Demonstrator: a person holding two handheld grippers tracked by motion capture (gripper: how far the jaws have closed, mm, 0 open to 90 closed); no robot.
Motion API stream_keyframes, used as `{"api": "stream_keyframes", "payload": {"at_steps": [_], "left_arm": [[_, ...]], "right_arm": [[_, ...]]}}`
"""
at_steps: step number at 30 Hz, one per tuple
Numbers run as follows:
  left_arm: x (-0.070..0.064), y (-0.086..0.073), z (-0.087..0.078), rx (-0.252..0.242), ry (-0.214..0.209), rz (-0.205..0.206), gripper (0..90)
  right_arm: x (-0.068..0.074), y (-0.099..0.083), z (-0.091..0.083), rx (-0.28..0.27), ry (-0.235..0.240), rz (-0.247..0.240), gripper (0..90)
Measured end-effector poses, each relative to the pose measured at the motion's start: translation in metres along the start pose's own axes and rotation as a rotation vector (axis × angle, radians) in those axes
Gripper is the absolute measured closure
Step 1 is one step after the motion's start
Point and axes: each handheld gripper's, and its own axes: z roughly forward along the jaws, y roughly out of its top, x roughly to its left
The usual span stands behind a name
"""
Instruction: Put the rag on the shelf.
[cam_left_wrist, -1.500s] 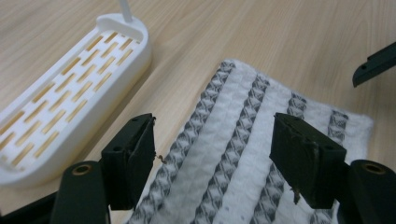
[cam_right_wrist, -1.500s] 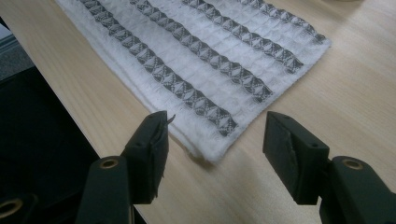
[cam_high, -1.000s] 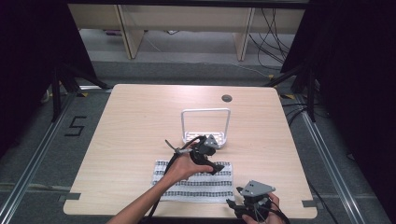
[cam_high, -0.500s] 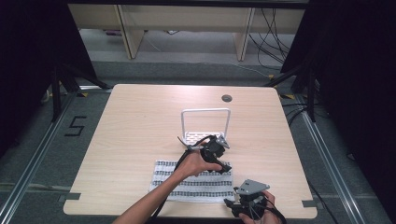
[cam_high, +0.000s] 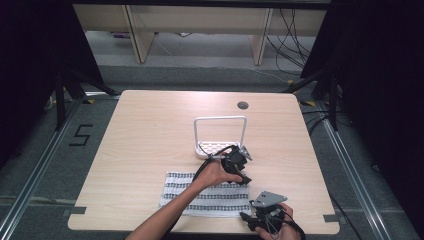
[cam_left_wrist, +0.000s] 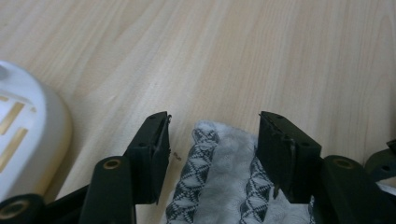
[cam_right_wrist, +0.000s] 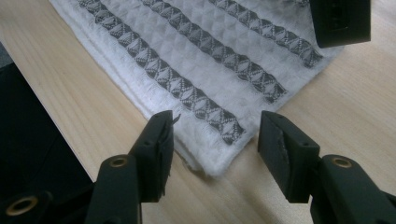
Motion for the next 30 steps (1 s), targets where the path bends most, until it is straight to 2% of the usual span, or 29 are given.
{"api": "stream_keyframes", "payload": {"at_steps": [1, 2, 3, 5, 8, 16, 17, 20, 21, 24, 27, 29, 30], "left_arm": [[-0.001, 0.0, 0.001, 0.003, -0.005, 0.007, 44.9], [-0.001, 0.0, 0.001, 0.003, -0.005, 0.007, 46.5], [-0.001, -0.001, 0.002, 0.024, -0.01, 0.025, 48.0], [-0.003, -0.002, 0.003, 0.031, -0.013, 0.015, 51.6], [-0.002, -0.002, 0.003, 0.036, -0.014, 0.033, 54.0], [-0.003, -0.003, 0.002, 0.047, -0.017, 0.033, 68.8], [-0.004, -0.004, 0.001, 0.052, -0.023, 0.021, 70.7], [-0.004, -0.004, 0.001, 0.053, -0.02, 0.043, 76.9], [-0.005, -0.004, 0.001, 0.052, -0.022, 0.057, 79.1], [-0.007, -0.004, 0.0, 0.044, -0.014, 0.066, 82.1], [-0.007, -0.004, -0.001, 0.041, -0.009, 0.077, 83.0], [-0.007, -0.004, -0.005, 0.022, -0.008, 0.064, 83.4], [-0.006, -0.004, -0.01, -0.001, -0.002, 0.054, 83.7]], "right_arm": [[-0.002, 0.001, 0.0, 0.006, 0.002, -0.027, 47.8], [-0.002, 0.001, 0.0, 0.006, 0.002, -0.027, 47.8], [-0.002, 0.0, 0.001, -0.004, -0.004, -0.019, 49.7], [-0.003, 0.001, 0.0, 0.013, -0.002, -0.024, 51.4], [-0.002, 0.001, 0.0, 0.016, 0.004, -0.028, 53.7], [0.0, 0.002, 0.001, 0.01, 0.024, -0.04, 68.2], [0.0, 0.003, 0.001, 0.017, 0.027, -0.04, 70.9], [-0.001, 0.003, 0.0, 0.02, 0.035, -0.044, 75.9], [0.0, 0.001, 0.003, -0.008, 0.032, -0.046, 82.0], [-0.002, 0.002, 0.001, 0.003, 0.031, -0.065, 85.3], [-0.002, 0.002, 0.001, -0.001, 0.027, -0.064, 86.2], [-0.001, 0.002, 0.0, -0.003, 0.023, -0.046, 86.7], [-0.001, 0.002, -0.003, -0.021, 0.02, -0.039, 86.9]]}}
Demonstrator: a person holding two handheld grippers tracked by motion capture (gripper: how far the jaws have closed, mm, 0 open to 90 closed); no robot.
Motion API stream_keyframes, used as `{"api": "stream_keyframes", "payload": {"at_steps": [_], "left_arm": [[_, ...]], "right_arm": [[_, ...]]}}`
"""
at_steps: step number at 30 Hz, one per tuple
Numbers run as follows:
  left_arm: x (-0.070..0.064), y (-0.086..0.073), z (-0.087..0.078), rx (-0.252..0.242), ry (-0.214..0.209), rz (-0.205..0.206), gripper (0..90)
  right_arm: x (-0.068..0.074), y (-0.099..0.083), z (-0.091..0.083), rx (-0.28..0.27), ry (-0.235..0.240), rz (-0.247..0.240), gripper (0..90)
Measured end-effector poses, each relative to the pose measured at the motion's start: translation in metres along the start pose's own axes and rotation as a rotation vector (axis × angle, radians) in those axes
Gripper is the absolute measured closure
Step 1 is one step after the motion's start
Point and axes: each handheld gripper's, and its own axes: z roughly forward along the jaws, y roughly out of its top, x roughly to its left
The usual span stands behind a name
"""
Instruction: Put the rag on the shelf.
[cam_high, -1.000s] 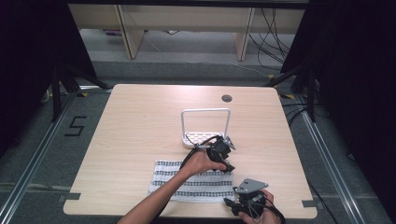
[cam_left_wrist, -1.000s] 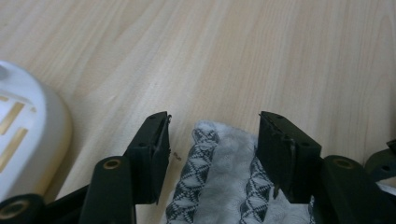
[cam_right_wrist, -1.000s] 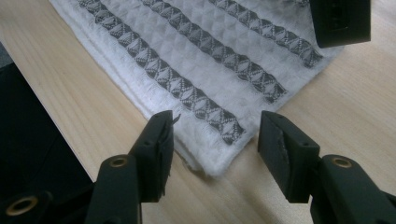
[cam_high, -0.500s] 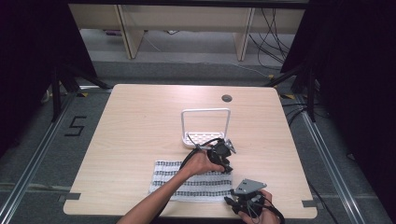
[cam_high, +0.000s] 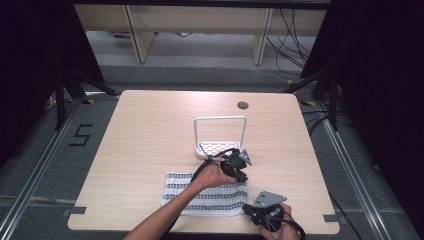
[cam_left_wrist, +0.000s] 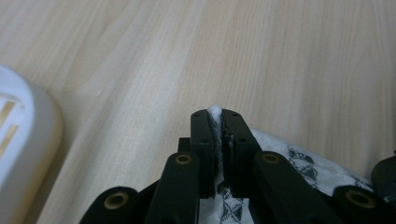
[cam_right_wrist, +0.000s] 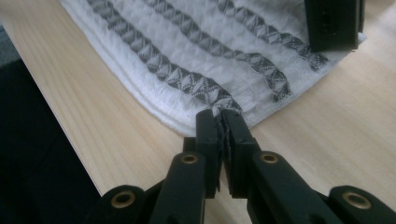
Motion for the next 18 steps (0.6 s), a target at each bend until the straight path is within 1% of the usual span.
{"api": "stream_keyframes", "payload": {"at_steps": [1, 2, 3, 4, 5, 6, 7, 8, 9, 10, 11, 12, 13, 14, 15, 16, 17, 18], "left_arm": [[0.0, 0.0, 0.0, 0.0, 0.0, 0.0, 83.8], [0.0, 0.0, -0.008, -0.017, 0.008, -0.006, 83.8], [0.0, 0.0, -0.008, -0.017, 0.008, -0.006, 83.9], [0.0, -0.001, -0.018, -0.036, 0.013, -0.009, 84.0], [0.0, -0.002, -0.023, -0.05, 0.013, -0.017, 84.0], [0.0, -0.002, -0.029, -0.06, 0.014, -0.017, 84.1], [0.0, -0.002, -0.029, -0.06, 0.014, -0.017, 84.1], [-0.001, -0.003, -0.035, -0.073, 0.019, -0.019, 84.1], [-0.001, -0.004, -0.043, -0.096, 0.021, -0.032, 84.1], [-0.001, -0.004, -0.043, -0.096, 0.021, -0.032, 84.1], [-0.001, -0.006, -0.049, -0.108, 0.03, -0.034, 84.1], [-0.001, -0.006, -0.052, -0.113, 0.033, -0.035, 84.1], [-0.001, -0.007, -0.056, -0.122, 0.035, -0.039, 84.1], [0.0, -0.009, -0.064, -0.14, 0.046, -0.05, 84.1], [0.001, -0.009, -0.068, -0.151, 0.049, -0.059, 84.1], [0.001, -0.009, -0.068, -0.151, 0.049, -0.059, 84.1], [0.002, -0.009, -0.072, -0.162, 0.046, -0.065, 84.1], [0.003, -0.008, -0.078, -0.165, 0.058, -0.064, 84.1]], "right_arm": [[0.0, 0.0, 0.0, 0.0, 0.0, 0.0, 86.9], [-0.002, 0.002, -0.004, -0.034, -0.009, -0.012, 87.1], [-0.003, 0.002, -0.006, -0.044, -0.011, -0.02, 87.1], [-0.003, 0.003, -0.007, -0.056, -0.014, -0.024, 87.2], [-0.003, 0.003, -0.009, -0.06, -0.015, -0.024, 87.2], [-0.003, 0.004, -0.011, -0.07, -0.014, -0.045, 87.3], [-0.003, 0.004, -0.011, -0.07, -0.014, -0.045, 87.3], [-0.002, 0.004, -0.013, -0.08, -0.021, -0.038, 87.3], [0.0, 0.007, -0.017, -0.106, -0.03, -0.03, 87.4], [0.0, 0.007, -0.017, -0.106, -0.03, -0.03, 87.4], [0.002, 0.01, -0.022, -0.118, -0.035, -0.019, 87.4], [0.001, 0.011, -0.023, -0.133, -0.043, -0.031, 87.5], [0.001, 0.011, -0.023, -0.133, -0.043, -0.031, 87.5], [-0.003, 0.016, -0.029, -0.164, -0.054, -0.051, 87.5], [-0.004, 0.018, -0.031, -0.174, -0.058, -0.055, 87.6], [-0.006, 0.021, -0.034, -0.187, -0.058, -0.048, 87.6], [-0.006, 0.021, -0.034, -0.187, -0.058, -0.048, 87.6], [-0.007, 0.023, -0.037, -0.196, -0.056, -0.036, 87.6]]}}
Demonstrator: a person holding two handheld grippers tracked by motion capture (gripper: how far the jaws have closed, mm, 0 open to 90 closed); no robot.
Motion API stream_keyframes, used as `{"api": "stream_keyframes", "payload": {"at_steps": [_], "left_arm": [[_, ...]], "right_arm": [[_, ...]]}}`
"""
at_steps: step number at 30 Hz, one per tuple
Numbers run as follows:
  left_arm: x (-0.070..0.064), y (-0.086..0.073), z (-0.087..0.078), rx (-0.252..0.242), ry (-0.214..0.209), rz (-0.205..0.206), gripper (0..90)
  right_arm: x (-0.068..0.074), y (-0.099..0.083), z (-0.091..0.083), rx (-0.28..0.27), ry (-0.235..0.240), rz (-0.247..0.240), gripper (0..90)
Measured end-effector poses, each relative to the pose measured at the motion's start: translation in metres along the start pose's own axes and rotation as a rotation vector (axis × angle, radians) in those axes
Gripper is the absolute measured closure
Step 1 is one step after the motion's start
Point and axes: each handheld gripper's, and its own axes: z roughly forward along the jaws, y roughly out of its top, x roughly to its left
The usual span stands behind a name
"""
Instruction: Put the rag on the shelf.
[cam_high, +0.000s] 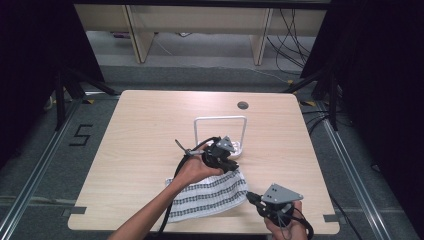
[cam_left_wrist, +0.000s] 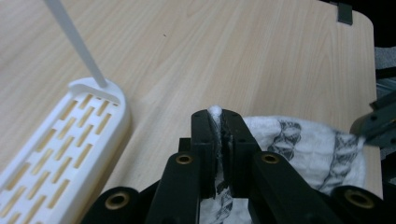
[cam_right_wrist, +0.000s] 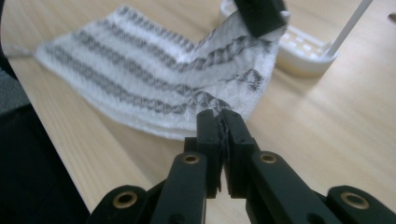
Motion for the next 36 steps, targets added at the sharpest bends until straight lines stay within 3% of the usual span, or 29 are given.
{"api": "stream_keyframes", "payload": {"at_steps": [1, 4, 10, 11, 13, 14, 15, 17, 18, 21, 29, 36], "left_arm": [[0.001, 0.002, -0.005, -0.01, 0.004, -0.007, 84.1], [0.003, 0.011, -0.024, -0.05, 0.021, -0.024, 84.2], [0.005, 0.023, -0.051, -0.089, 0.061, -0.039, 84.2], [0.006, 0.026, -0.062, -0.125, 0.073, -0.061, 84.2], [0.007, 0.029, -0.068, -0.137, 0.08, -0.077, 84.2], [0.008, 0.032, -0.078, -0.157, 0.091, -0.1, 84.3], [0.008, 0.032, -0.078, -0.157, 0.091, -0.1, 84.3], [0.009, 0.035, -0.092, -0.201, 0.097, -0.127, 84.3], [0.008, 0.036, -0.097, -0.221, 0.102, -0.134, 84.3], [0.005, 0.043, -0.117, -0.266, 0.13, -0.158, 84.3], [0.009, 0.054, -0.143, -0.347, 0.153, -0.212, 84.0], [0.017, 0.065, -0.157, -0.38, 0.183, -0.215, 84.0]], "right_arm": [[-0.003, 0.005, -0.003, -0.01, 0.004, 0.01, 87.7], [-0.012, 0.025, -0.014, -0.054, -0.009, -0.028, 87.8], [-0.021, 0.051, -0.024, -0.086, -0.01, -0.062, 87.8], [-0.025, 0.063, -0.028, -0.103, -0.014, -0.068, 87.9], [-0.028, 0.067, -0.029, -0.112, -0.016, -0.086, 87.9], [-0.034, 0.078, -0.033, -0.121, -0.007, -0.063, 87.9], [-0.037, 0.084, -0.035, -0.134, -0.012, -0.067, 87.9], [-0.039, 0.089, -0.036, -0.145, -0.017, -0.059, 88.0], [-0.044, 0.097, -0.039, -0.156, -0.034, -0.076, 88.0], [-0.055, 0.119, -0.045, -0.175, -0.027, -0.051, 88.0], [-0.072, 0.161, -0.049, -0.231, -0.057, -0.056, 88.0], [-0.078, 0.18, -0.048, -0.264, -0.07, -0.06, 88.0]]}}
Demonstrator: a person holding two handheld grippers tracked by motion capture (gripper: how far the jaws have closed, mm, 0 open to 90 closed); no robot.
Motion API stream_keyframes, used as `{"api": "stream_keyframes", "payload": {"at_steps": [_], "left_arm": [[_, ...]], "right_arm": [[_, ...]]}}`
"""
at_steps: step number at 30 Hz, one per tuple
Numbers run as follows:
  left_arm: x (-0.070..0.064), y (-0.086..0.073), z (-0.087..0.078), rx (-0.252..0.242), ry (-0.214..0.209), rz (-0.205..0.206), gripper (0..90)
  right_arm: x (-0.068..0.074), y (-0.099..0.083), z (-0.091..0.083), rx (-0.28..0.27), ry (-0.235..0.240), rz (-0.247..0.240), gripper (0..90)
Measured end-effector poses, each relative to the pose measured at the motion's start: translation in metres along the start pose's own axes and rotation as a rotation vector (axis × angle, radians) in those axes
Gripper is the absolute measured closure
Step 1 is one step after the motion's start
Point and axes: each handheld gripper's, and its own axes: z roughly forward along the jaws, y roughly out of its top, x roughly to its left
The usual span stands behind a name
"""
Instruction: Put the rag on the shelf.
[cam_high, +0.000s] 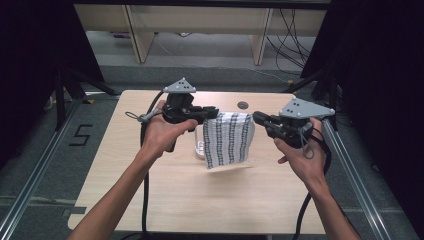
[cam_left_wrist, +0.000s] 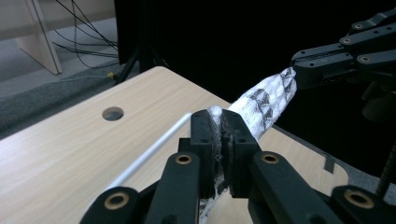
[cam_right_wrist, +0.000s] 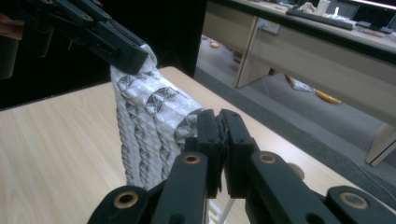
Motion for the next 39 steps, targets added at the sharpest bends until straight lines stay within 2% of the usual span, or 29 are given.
{"api": "stream_keyframes", "payload": {"at_steps": [3, 7, 8, 11, 14, 15, 16, 19, 22, 23, 29, 30, 32, 34, 35, 36, 39], "left_arm": [[0.008, 0.013, -0.003, -0.007, 0.018, -0.008, 84.1], [0.013, 0.021, -0.002, -0.014, 0.03, -0.014, 84.1], [0.014, 0.024, -0.003, -0.019, 0.036, -0.02, 84.1], [0.019, 0.033, -0.004, -0.033, 0.048, -0.025, 84.1], [0.022, 0.039, -0.004, -0.046, 0.058, -0.031, 84.1], [0.024, 0.041, -0.004, -0.05, 0.061, -0.034, 84.1], [0.025, 0.043, -0.004, -0.055, 0.064, -0.038, 84.1], [0.033, 0.048, 0.0, -0.065, 0.08, -0.044, 84.1], [0.042, 0.052, 0.005, -0.063, 0.094, -0.069, 84.1], [0.045, 0.053, 0.007, -0.061, 0.099, -0.075, 84.1], [0.067, 0.056, 0.021, -0.083, 0.128, -0.126, 83.9], [0.073, 0.056, 0.027, -0.085, 0.144, -0.143, 83.9], [0.077, 0.055, 0.032, -0.09, 0.146, -0.156, 83.9], [0.082, 0.053, 0.038, -0.091, 0.151, -0.177, 83.5], [0.087, 0.051, 0.042, -0.088, 0.155, -0.19, 83.5], [0.092, 0.049, 0.047, -0.085, 0.16, -0.203, 83.2], [0.099, 0.046, 0.053, -0.093, 0.165, -0.22, 82.8]], "right_arm": [[-0.005, 0.01, 0.007, -0.015, -0.013, 0.016, 88.0], [-0.008, 0.015, 0.011, -0.013, -0.009, 0.027, 88.0], [-0.011, 0.019, 0.015, -0.03, -0.001, 0.043, 88.0], [-0.016, 0.027, 0.017, -0.041, -0.02, 0.031, 88.0], [-0.016, 0.033, 0.018, -0.041, -0.015, 0.043, 88.0], [-0.019, 0.04, 0.02, -0.043, -0.021, 0.034, 88.0], [-0.019, 0.04, 0.02, -0.043, -0.021, 0.034, 88.0], [-0.025, 0.051, 0.028, -0.03, -0.037, 0.019, 87.9], [-0.028, 0.056, 0.034, -0.025, -0.04, 0.028, 87.9], [-0.033, 0.06, 0.041, -0.019, -0.055, 0.03, 87.9], [-0.045, 0.063, 0.06, 0.004, -0.056, 0.056, 87.9], [-0.051, 0.063, 0.07, 0.012, -0.066, 0.064, 87.9], [-0.053, 0.062, 0.074, 0.011, -0.077, 0.066, 87.9], [-0.061, 0.058, 0.088, 0.026, -0.082, 0.101, 87.9], [-0.061, 0.058, 0.088, 0.026, -0.082, 0.101, 87.9], [-0.067, 0.054, 0.098, 0.038, -0.08, 0.119, 87.8], [-0.071, 0.05, 0.105, 0.038, -0.095, 0.134, 87.7]]}}
